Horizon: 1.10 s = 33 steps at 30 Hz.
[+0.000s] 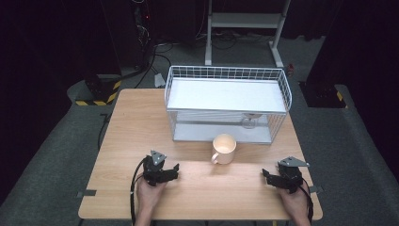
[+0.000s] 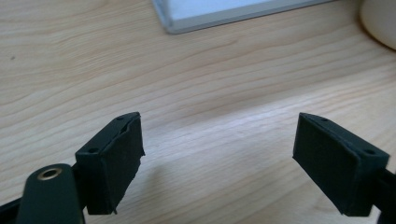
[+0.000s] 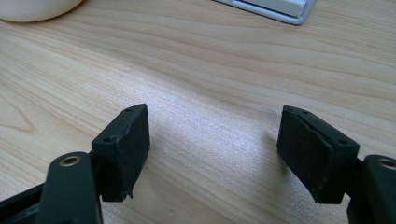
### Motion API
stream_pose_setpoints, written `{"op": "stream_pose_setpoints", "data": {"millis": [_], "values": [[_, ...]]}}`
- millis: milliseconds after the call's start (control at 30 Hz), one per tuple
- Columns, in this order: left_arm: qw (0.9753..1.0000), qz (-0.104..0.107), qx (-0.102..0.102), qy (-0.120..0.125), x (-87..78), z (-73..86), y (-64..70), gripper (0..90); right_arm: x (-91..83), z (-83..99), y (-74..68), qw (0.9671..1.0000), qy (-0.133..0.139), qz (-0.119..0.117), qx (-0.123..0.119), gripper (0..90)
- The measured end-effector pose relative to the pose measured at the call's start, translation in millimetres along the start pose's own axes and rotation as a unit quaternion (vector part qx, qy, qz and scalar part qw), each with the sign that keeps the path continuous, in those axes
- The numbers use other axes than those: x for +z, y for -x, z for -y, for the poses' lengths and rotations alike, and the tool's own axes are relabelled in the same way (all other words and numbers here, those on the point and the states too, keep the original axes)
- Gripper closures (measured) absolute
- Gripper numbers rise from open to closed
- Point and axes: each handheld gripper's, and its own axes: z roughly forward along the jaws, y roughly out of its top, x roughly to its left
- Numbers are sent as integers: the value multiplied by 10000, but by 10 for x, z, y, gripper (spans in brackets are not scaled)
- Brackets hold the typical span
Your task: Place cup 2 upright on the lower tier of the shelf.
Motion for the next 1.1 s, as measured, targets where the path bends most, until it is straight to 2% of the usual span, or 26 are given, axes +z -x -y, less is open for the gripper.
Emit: {"op": "stream_pose_setpoints", "data": {"millis": [100,133,267,367,400,467,533,767,1100], "values": [[9997,207,-118,89,-17,-9,43,148,0,0,0,10000,0,5,-2,257],[9997,155,-165,45,-19,-17,60,149,0,0,0,10000,0,3,1,257],[10000,-2,-35,67,-34,-34,139,150,-1,0,1,10000,-3,-4,-9,257],[9999,62,-8,151,-44,-45,209,149,-1,0,2,10000,-1,-16,-36,257],[9998,122,5,182,-47,-49,229,149,-1,0,2,10000,-2,-14,-37,257],[9990,420,-7,160,-47,-58,253,146,-1,0,1,10000,2,-22,-37,258],[9981,591,6,173,-50,-64,284,143,-2,0,1,10000,-5,-21,-28,258],[9952,936,157,229,-66,-84,404,139,-1,0,3,10000,0,-19,-46,258],[9909,1235,498,196,5,-194,666,133,0,1,2,10000,4,-23,-45,258]]}}
